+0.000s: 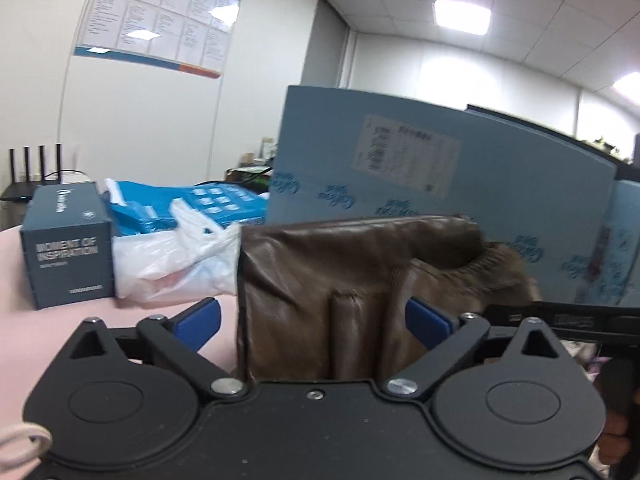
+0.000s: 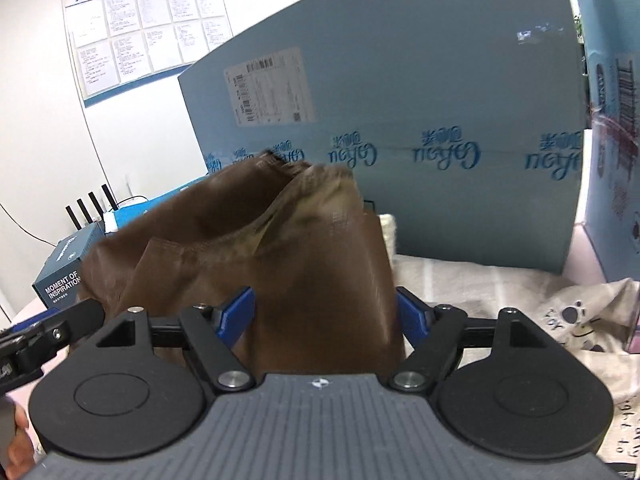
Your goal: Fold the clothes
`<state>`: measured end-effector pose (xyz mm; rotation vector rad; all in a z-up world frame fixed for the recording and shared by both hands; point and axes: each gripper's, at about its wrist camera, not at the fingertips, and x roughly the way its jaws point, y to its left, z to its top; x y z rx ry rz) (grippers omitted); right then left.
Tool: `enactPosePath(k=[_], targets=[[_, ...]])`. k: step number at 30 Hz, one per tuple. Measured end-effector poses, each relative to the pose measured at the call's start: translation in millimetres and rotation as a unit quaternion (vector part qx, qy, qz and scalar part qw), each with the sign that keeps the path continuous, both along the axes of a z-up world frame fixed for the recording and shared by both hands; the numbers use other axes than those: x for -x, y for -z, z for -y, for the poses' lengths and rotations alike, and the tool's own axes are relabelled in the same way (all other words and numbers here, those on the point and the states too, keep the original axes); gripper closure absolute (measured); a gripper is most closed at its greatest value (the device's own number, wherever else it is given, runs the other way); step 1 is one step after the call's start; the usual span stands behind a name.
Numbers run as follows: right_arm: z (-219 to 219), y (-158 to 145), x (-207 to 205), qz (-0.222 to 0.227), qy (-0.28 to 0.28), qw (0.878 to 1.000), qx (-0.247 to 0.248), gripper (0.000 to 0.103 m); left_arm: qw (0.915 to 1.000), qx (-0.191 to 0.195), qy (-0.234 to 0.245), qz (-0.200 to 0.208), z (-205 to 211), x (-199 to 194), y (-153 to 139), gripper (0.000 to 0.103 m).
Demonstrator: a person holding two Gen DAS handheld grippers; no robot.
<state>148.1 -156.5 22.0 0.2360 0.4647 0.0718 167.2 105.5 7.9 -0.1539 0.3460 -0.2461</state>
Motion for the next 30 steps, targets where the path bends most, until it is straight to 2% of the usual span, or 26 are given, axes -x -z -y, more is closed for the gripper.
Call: enactPosePath(k=[3, 7, 13, 19, 25, 30], targets=[[4, 3, 6, 0.005, 0.008, 1.000, 0.014, 0.024, 0.9994, -0.017, -0.018, -0.023, 0, -10, 8, 0.001], [0, 12, -5, -0.009, 0.019, 0.999, 0.036, 0.022, 0.9976, -0.030, -0.024, -0.057, 3, -25, 24, 0.000], [-1, 10, 4, -0.007, 0.008, 1.000, 0.025, 0.022, 0.9977, -0.039, -0.033, -0.046, 3, -14, 16, 0.000], [-5, 1, 38, 0.000, 0.002, 0.999, 0.051, 0.021, 0.9991, -0.032, -0.014, -0.022, 3, 25, 2, 0.000], [-1, 7, 68, -0.020, -0.001, 0.999, 0.049, 0.021, 0.9975, -0.033, 0.053, -0.032, 8, 79, 9, 0.000], [4, 11, 89, -0.028, 0.003, 0.999, 0.025, 0.021, 0.9983, -0.042, 0.034, -0.021, 20, 106, 16, 0.000]])
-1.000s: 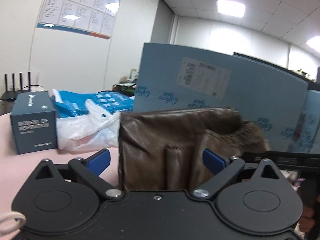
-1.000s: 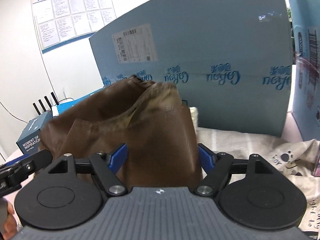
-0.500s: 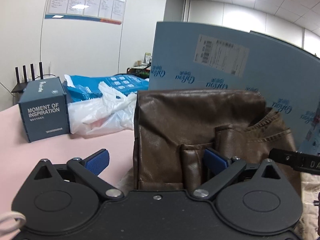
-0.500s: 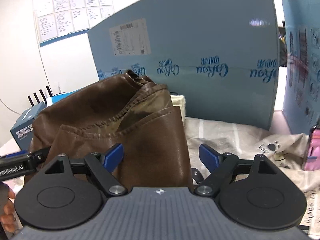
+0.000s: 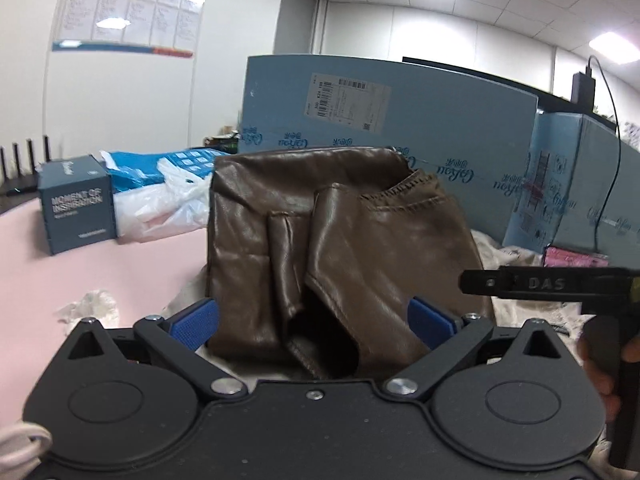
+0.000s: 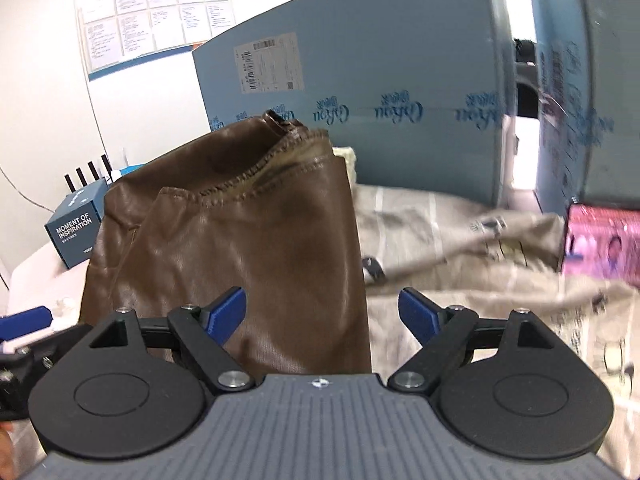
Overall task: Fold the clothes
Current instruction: 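Lower the folded jacket onto the bed and open both grippers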
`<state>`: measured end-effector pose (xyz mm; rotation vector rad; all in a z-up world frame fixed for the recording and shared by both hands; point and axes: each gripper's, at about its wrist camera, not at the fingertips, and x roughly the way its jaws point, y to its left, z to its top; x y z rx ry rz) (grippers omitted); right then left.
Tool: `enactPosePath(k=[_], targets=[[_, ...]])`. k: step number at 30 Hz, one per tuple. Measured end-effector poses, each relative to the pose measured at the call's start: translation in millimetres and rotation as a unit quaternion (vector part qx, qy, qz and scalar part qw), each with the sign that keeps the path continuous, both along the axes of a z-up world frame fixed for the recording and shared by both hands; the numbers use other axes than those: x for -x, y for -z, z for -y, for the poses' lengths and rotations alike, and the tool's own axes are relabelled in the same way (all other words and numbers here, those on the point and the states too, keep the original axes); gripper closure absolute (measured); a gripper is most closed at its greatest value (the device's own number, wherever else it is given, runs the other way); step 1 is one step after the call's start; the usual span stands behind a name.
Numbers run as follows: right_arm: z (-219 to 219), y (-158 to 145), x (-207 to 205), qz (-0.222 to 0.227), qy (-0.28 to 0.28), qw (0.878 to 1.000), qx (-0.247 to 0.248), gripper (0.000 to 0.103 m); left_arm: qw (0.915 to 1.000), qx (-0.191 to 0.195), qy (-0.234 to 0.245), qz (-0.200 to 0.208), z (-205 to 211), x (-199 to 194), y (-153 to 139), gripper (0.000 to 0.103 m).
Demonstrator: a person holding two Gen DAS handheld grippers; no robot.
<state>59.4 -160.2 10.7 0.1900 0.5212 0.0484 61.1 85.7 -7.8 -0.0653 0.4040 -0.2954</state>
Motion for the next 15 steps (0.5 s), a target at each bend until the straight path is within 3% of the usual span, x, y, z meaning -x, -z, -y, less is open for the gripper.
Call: enactPosePath(k=[3, 7, 15], targets=[[0, 1, 17, 0.009, -0.001, 1.000, -0.002, 0.019, 0.9996, 0.004, -0.024, 0.011, 4, 11, 2, 0.000], [2, 0, 41, 0.031, 0.000, 1.000, 0.002, 0.000, 0.9969, 0.021, -0.072, 0.022, 8, 23, 3, 0.000], [17, 0, 84, 0.058, -0.010, 0.998, 0.011, 0.000, 0.9938, 0.041, -0.087, 0.057, 32, 51, 0, 0.000]])
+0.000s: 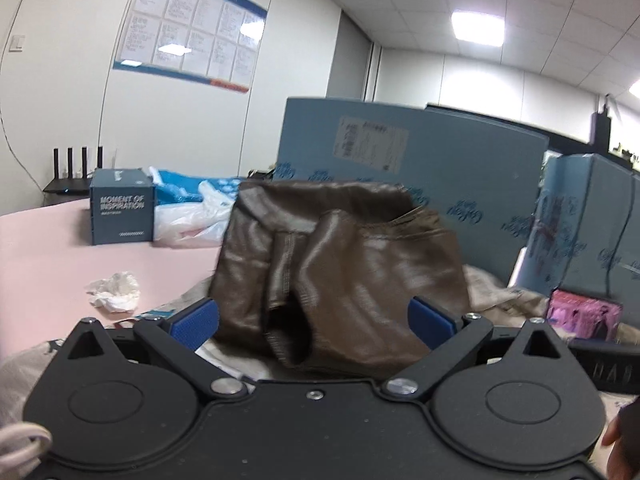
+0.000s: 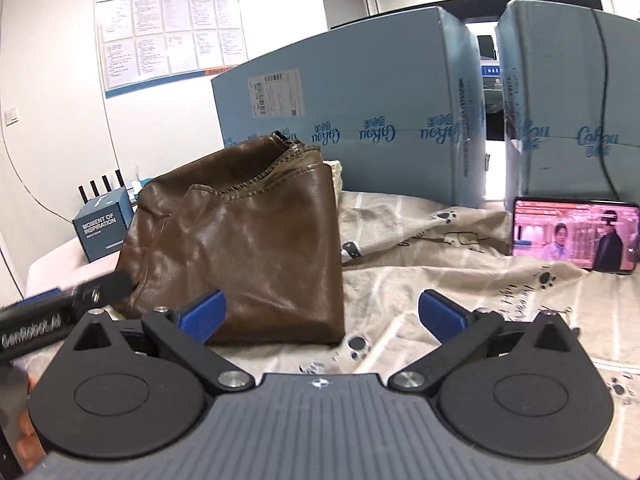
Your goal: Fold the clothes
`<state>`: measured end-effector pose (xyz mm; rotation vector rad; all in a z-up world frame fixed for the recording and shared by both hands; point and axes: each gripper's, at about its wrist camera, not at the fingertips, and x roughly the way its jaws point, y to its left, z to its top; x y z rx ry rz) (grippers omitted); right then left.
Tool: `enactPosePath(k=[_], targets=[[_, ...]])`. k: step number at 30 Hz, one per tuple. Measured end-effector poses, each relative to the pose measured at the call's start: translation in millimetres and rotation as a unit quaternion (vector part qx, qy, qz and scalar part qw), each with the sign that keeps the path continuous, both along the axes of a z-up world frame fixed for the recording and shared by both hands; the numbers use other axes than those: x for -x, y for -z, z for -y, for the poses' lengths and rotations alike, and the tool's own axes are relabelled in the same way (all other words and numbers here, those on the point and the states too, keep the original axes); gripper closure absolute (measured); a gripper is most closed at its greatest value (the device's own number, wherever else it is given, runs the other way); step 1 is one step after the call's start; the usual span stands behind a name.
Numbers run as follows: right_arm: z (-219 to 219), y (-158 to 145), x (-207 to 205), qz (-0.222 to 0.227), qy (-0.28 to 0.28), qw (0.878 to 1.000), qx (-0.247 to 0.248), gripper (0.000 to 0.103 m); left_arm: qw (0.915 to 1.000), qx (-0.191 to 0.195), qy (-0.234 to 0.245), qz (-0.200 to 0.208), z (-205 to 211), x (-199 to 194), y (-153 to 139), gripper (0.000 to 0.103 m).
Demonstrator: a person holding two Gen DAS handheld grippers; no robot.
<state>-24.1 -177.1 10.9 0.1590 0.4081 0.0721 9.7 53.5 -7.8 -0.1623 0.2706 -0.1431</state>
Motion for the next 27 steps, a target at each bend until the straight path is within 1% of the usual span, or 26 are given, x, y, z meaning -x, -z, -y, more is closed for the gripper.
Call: enactPosePath(k=[2, 5, 7, 11, 17, 22, 27], targets=[[6, 2, 10, 0.007, -0.001, 1.000, -0.004, 0.000, 0.9999, -0.004, -0.007, 0.010, 11, 6, 1, 0.000], [14, 5, 20, 0.014, 0.003, 1.000, -0.020, 0.000, 0.9990, -0.031, -0.032, 0.005, 30, 12, 2, 0.000], [19, 7, 25, 0.021, 0.002, 0.999, -0.029, 0.000, 0.9988, -0.032, -0.036, 0.004, 37, 17, 3, 0.000], [26, 12, 35, 0.042, 0.018, 0.999, -0.027, 0.000, 0.9983, -0.034, -0.046, 0.003, 50, 27, 6, 0.000], [36, 15, 42, 0.046, 0.026, 0.998, -0.032, 0.000, 0.9974, -0.042, -0.056, 0.021, 64, 39, 7, 0.000], [35, 15, 46, 0.059, 0.018, 0.998, -0.029, 0.000, 0.9964, -0.044, -0.071, 0.014, 66, 37, 9, 0.000], [37, 17, 45, 0.055, 0.022, 0.998, -0.034, 0.000, 0.9955, -0.044, -0.083, 0.013, 67, 40, 12, 0.000]])
